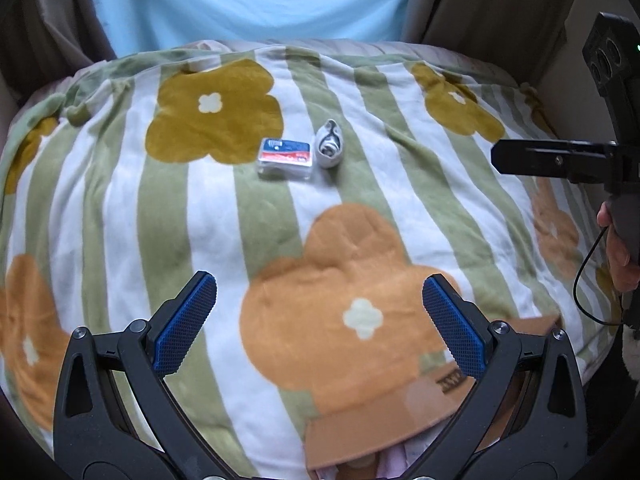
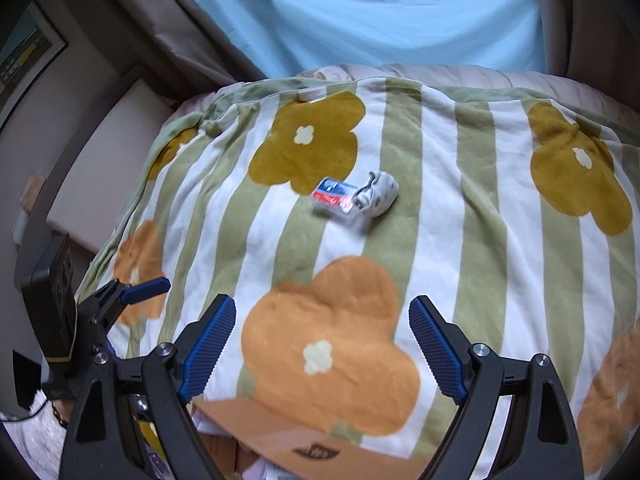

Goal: Organize objects
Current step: 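Move both tools back over the floss case and white sock, then grasp the clear floss case with the left tool while the right tool grasps the white sock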

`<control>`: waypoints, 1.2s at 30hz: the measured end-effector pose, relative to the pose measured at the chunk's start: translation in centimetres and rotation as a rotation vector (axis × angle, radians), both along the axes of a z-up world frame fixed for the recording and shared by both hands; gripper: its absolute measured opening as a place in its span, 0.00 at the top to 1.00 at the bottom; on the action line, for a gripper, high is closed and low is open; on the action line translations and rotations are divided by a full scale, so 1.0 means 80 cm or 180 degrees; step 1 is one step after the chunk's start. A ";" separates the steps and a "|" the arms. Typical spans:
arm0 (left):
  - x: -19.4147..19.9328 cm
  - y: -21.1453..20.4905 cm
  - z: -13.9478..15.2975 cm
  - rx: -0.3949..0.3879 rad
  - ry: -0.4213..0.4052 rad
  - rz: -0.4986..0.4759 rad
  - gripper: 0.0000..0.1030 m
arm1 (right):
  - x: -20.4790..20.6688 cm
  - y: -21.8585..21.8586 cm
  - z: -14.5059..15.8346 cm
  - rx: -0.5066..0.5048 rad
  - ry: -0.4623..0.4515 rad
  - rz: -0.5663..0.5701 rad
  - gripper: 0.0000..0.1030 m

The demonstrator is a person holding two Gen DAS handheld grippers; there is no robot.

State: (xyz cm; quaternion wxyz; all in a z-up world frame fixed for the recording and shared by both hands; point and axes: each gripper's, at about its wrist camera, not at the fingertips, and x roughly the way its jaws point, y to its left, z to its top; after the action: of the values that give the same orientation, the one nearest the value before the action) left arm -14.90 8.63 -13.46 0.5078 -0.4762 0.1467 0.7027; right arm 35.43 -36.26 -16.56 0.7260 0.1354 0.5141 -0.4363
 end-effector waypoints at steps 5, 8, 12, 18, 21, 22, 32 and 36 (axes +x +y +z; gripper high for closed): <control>-0.020 0.036 -0.016 -0.0027 0.0003 -0.0052 0.00 | 0.014 -0.042 -0.008 0.0011 -0.0004 -0.0083 0.16; -0.031 0.060 -0.028 -0.0044 0.0006 -0.0080 0.00 | 0.019 -0.068 -0.017 0.0038 0.0006 -0.0134 0.16; -0.047 0.091 -0.047 -0.0067 -0.0019 -0.0117 0.00 | 0.023 -0.100 -0.030 0.0106 -0.0008 -0.0185 0.16; -0.071 0.132 -0.080 -0.0114 -0.0064 -0.0190 0.00 | 0.032 -0.145 -0.054 0.0206 -0.0021 -0.0260 0.16; -0.081 0.146 -0.095 -0.0142 -0.0077 -0.0218 0.00 | 0.035 -0.166 -0.066 0.0241 -0.0015 -0.0305 0.16; -0.084 0.151 -0.101 -0.0145 -0.0086 -0.0297 0.00 | 0.037 -0.173 -0.070 0.0254 -0.0013 -0.0316 0.16; -0.113 0.197 -0.151 -0.0214 -0.0130 -0.0371 0.00 | 0.049 -0.230 -0.112 0.0367 -0.0026 -0.0434 0.16; -0.120 0.214 -0.166 -0.0242 -0.0173 -0.0406 0.00 | 0.052 -0.245 -0.125 0.0392 -0.0028 -0.0494 0.16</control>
State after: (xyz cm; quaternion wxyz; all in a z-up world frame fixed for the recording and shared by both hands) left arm -24.50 25.76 -26.72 0.5368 -0.5038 0.1895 0.6497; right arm 39.56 -55.83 -26.53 0.6826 0.2210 0.5247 -0.4582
